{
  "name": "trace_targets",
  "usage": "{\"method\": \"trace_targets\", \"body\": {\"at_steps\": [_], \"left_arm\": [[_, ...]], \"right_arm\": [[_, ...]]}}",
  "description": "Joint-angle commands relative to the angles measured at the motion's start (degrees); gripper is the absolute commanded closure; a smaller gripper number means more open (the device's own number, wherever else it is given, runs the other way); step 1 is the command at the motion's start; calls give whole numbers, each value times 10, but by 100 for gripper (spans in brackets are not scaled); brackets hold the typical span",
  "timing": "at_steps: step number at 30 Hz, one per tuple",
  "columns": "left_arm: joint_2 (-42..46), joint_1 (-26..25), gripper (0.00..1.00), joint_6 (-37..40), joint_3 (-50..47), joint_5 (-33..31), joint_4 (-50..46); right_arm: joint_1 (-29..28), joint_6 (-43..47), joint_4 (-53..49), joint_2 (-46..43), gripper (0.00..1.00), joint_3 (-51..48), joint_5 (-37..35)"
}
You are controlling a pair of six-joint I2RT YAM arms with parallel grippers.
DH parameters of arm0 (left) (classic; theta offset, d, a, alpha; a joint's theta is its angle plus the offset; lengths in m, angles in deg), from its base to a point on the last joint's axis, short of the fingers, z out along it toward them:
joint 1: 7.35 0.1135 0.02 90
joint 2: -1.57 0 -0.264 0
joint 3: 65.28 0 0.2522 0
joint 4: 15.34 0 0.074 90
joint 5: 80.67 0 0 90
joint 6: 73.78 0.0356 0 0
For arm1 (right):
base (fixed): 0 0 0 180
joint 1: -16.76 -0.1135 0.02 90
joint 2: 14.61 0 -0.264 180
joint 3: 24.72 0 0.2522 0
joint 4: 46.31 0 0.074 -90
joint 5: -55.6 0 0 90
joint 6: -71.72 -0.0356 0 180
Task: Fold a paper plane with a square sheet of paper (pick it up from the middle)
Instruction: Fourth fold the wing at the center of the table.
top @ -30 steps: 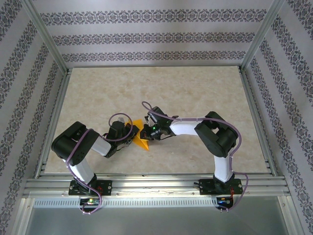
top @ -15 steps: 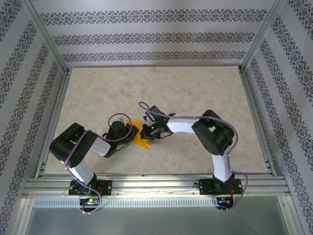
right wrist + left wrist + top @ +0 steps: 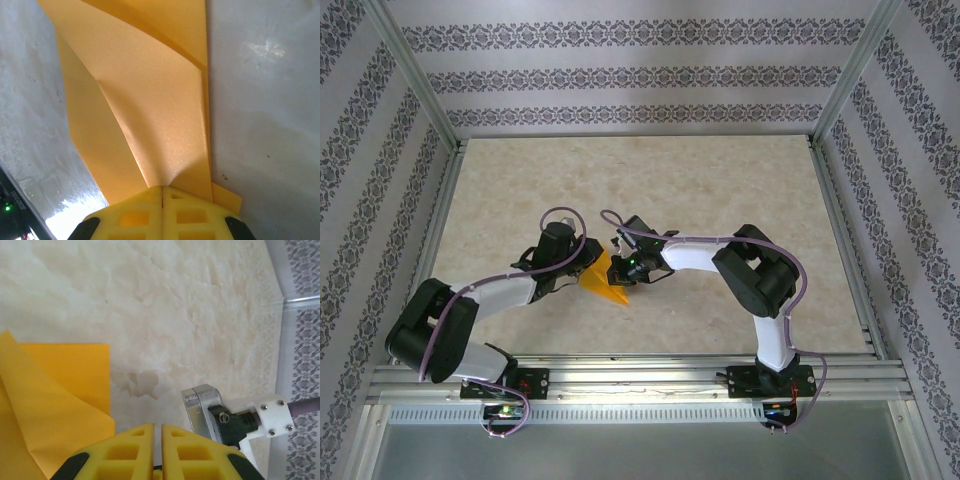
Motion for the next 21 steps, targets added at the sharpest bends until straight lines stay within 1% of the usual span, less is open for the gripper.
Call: {"method": "trace_targets", "body": {"at_steps": [1, 5, 7, 11, 13, 21], "left_arm": [[-12, 17, 88, 66, 16, 35, -101], [-64, 32, 90, 81, 38, 101, -88], [-81, 33, 91, 81, 40, 115, -67], [-107, 41, 91, 87, 49, 123, -72], [-108, 47, 91, 85, 35, 116, -48], [-153, 98, 90, 118, 25, 119, -44]], "right_arm": [[3, 17, -45, 2, 100, 3, -7], [3, 14, -41, 3, 100, 3, -3], [3, 14, -42, 3, 100, 3, -3], [3, 13, -43, -1, 100, 3, -3], [3, 14, -44, -1, 100, 3, -4], [3, 13, -46, 2, 100, 2, -4]]}}
